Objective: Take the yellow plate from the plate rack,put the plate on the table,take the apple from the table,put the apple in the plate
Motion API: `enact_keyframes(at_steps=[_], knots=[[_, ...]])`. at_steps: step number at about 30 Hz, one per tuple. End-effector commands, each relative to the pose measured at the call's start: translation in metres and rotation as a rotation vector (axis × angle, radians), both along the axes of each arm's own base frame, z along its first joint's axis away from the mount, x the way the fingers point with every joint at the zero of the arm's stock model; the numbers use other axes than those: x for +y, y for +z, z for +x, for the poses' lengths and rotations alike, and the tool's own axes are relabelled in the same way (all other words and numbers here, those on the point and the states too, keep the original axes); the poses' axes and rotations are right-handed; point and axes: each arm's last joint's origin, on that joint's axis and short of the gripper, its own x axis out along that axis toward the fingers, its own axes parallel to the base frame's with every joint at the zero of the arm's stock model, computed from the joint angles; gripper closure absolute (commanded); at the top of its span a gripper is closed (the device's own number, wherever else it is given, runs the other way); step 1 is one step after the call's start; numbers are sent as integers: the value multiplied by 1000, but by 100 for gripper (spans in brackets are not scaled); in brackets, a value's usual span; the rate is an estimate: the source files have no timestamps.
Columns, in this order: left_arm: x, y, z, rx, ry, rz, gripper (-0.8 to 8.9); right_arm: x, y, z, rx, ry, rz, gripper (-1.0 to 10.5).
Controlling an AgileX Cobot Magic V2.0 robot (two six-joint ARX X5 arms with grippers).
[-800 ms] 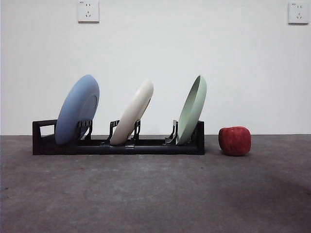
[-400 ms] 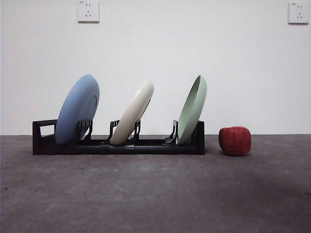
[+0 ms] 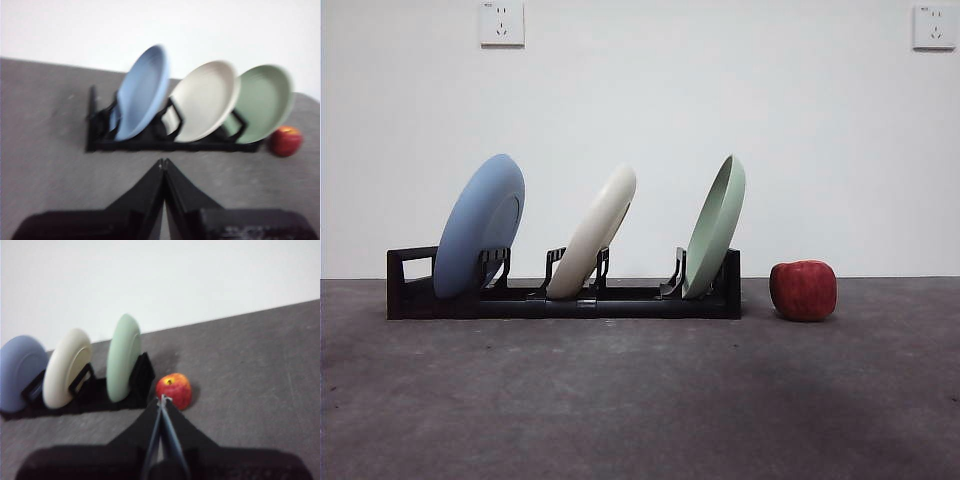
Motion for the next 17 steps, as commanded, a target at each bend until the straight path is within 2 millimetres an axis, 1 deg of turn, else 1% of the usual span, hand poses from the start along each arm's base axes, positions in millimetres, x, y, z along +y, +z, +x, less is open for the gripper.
enact_keyframes(at_steps=[1, 6, 9, 13, 17], knots=[[-1, 26, -2, -25, -49, -2, 820, 1, 23, -2, 32, 35, -60, 958], [-2, 67, -5, 3, -79, 12, 820, 2, 59, -4, 106, 110, -135, 958], [-4, 87, -6, 20, -137, 30, 820, 3, 77, -7, 145, 159, -168, 958], [-7, 109, -9, 45, -227, 37, 820, 4, 92, -8, 211, 217, -216, 958], [-9, 120, -10, 71, -278, 63, 820, 4, 99, -8, 251, 242, -244, 958]])
